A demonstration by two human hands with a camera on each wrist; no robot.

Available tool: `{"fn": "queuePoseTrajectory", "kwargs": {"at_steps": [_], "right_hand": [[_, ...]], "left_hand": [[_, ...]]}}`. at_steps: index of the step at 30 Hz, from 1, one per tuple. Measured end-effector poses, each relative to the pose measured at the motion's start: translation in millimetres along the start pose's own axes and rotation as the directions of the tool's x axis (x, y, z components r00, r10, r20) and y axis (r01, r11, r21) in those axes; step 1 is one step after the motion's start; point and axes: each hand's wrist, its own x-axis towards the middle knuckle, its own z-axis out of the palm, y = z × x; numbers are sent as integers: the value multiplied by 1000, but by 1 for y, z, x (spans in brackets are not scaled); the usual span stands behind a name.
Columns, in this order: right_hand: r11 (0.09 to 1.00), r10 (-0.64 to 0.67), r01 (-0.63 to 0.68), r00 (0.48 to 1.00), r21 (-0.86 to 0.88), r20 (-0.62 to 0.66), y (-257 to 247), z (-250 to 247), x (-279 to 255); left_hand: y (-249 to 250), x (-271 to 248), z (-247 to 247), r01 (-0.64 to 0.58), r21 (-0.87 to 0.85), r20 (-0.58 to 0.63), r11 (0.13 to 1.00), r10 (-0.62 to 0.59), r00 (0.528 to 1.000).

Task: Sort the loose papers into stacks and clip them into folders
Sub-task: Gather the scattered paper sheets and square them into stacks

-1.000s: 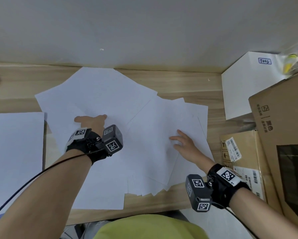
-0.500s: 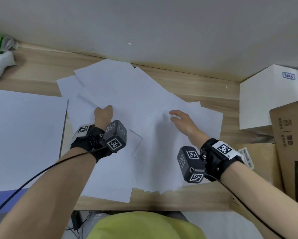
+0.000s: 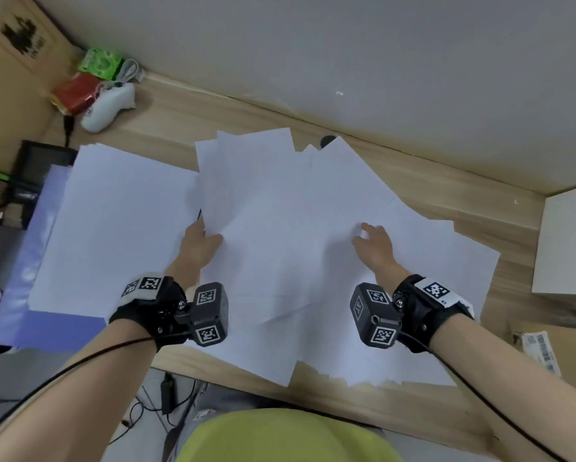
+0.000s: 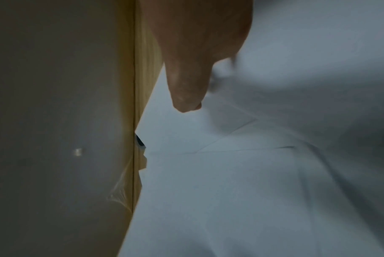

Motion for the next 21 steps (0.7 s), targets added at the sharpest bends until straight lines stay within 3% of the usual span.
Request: {"fn": "queuePoseTrajectory", "kwargs": {"at_steps": [3,5,7,9,14,17,21], "right_hand": [[997,-53,53,999,-56,4,-7,17,-7],[995,-98,101,989,-27,108,-13,24,-14],[994,-101,86,965,69,243,-17,27,-20],[985,-97,52,955,164,279,-15,27,-25],[945,16,-3,999,327,-36,19,1,-31],[934,153,-80,970,347,-187,52,-19,-42],[892,357,-255,904,373,-237,93,-31,-55]], "left_hand": [[-13,-5,-14,-22,113,94,993,11,995],[-19,-7,-18,-46,147,139,988,26,990],[-19,-11,-18,-40,93,174,995,23,984],[-14,-14,-19,-24,0,184,1000,23,983],[-3,-5,-28,-19,-229,168,973,59,984],[7,-2,-21,-22,-292,178,956,77,981],[17,-3,8,-35,-174,316,984,89,944]]}}
